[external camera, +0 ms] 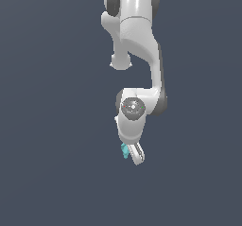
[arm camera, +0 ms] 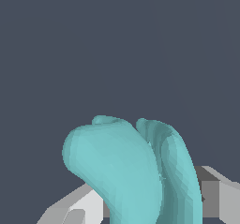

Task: Pick up the object and move it to a goal position.

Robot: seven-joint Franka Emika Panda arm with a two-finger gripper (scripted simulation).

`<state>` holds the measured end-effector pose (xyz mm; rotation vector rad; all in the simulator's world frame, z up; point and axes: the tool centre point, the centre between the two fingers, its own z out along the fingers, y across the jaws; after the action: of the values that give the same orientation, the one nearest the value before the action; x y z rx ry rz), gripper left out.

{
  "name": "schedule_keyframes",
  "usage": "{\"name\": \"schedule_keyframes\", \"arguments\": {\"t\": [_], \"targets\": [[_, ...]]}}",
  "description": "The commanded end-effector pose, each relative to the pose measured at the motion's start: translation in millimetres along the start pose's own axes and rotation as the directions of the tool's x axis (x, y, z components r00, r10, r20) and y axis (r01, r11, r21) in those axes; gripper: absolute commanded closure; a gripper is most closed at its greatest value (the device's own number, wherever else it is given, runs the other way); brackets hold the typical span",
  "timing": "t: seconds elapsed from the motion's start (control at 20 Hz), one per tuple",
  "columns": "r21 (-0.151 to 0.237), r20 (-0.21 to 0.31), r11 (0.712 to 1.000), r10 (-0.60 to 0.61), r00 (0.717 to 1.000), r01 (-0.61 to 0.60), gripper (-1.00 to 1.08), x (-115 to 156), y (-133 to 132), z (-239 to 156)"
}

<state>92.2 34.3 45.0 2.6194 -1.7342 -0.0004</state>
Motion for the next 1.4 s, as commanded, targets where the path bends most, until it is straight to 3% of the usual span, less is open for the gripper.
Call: {"name": "schedule_keyframes", "arguments": {"t": [0.0,0.7,1.35], "targets": [[0.0,0.0,1.0,0.0,1.0,0.0,1.08,0,0,0],[0.0,0.001,1.0,0.0,1.0,0.0,1.08,1,6,-27],[0.001,0.002,1.0,0.001,1.0,-0.001,1.08,8,34,-150]]}}
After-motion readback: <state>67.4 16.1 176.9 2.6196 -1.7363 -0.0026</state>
